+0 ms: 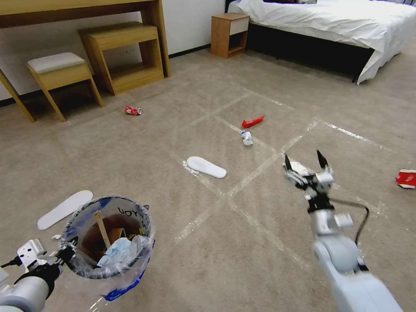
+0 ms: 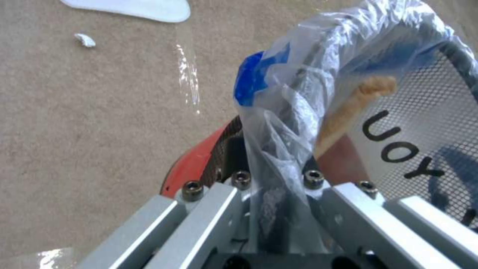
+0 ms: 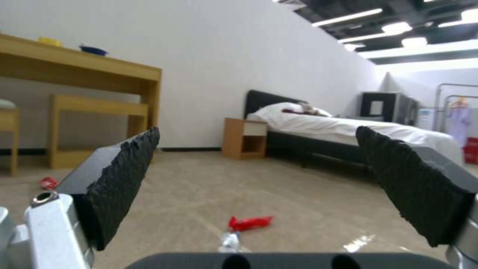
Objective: Pick up the trash bin and place the garbage on the floor into it.
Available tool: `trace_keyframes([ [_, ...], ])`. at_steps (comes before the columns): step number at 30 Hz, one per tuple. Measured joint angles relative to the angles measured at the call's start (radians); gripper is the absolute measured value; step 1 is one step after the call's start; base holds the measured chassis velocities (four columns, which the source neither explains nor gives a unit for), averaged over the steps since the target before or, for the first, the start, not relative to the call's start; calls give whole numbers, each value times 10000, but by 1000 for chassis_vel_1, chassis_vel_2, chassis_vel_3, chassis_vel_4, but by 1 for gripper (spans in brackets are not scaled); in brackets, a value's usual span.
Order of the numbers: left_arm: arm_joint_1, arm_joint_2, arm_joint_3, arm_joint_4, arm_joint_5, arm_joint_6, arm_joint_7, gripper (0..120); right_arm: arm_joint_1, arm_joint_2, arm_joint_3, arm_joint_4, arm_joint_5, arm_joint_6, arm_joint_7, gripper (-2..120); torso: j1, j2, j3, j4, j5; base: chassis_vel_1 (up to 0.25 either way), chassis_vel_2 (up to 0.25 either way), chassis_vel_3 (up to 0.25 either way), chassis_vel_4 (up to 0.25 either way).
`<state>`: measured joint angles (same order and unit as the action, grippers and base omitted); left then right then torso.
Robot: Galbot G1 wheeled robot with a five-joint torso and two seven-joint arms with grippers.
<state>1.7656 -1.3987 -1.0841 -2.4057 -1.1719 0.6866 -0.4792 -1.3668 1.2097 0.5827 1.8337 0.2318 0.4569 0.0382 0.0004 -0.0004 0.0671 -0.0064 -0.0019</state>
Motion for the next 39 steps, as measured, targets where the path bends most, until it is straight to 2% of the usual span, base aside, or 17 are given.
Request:
trace_keyframes([
  [5,-3,-194,97,-8,148,1,61,0,-766,928,756,413,-623,500,-82,100,0,0,1,2,-1,0,0,0,0],
  [10,-29,-284,97,-10,168,2,76,0,-1154,1357,1118,565,-884,854,-79,100,0,0,1,0,-2,0,0,0,0],
  [12,-21,-346,93,-38,169,1,79,0,-1454,1518,1197,530,-1214,1488,27,100,0,0,1,4,-2,0,0,0,0],
  [27,119,-547,104,-284,148,1,60,0,-2819,1746,958,235,-2197,3172,406,100,0,0,1,1,0,0,0,0,0],
  [39,218,-644,108,-346,221,7,62,0,-2849,1791,734,210,-2337,3313,424,100,0,0,2,2,0,0,0,0,0],
])
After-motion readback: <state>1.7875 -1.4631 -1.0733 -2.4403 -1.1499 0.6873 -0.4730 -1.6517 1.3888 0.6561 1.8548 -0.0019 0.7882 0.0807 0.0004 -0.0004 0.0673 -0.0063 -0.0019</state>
